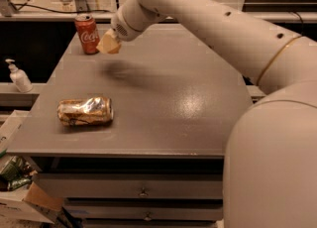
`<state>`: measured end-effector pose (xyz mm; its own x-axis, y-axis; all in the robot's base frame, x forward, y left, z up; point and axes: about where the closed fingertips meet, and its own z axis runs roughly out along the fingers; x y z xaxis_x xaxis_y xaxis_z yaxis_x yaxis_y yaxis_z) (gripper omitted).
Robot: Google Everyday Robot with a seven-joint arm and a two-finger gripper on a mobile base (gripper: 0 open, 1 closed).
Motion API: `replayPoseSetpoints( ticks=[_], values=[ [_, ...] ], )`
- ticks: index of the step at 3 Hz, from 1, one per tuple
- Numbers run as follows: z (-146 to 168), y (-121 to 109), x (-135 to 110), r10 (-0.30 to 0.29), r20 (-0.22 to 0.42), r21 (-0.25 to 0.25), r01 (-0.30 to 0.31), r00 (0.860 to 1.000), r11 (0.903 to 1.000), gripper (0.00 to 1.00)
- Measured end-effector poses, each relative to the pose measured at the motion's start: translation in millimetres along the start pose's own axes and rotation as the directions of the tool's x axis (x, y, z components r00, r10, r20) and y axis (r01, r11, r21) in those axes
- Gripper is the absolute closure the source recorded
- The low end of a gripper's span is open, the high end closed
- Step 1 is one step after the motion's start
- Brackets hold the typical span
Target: Move orange near coke can
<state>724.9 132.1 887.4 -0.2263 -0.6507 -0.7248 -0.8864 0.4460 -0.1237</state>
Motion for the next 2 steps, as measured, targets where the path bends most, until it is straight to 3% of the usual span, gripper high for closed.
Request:
replayPoseSetpoints(
  ticks=[2],
  values=[
    [49,-14,-10,0.096,0.010,0.004,-0.096,0.995,0.9954,1.00]
  ],
)
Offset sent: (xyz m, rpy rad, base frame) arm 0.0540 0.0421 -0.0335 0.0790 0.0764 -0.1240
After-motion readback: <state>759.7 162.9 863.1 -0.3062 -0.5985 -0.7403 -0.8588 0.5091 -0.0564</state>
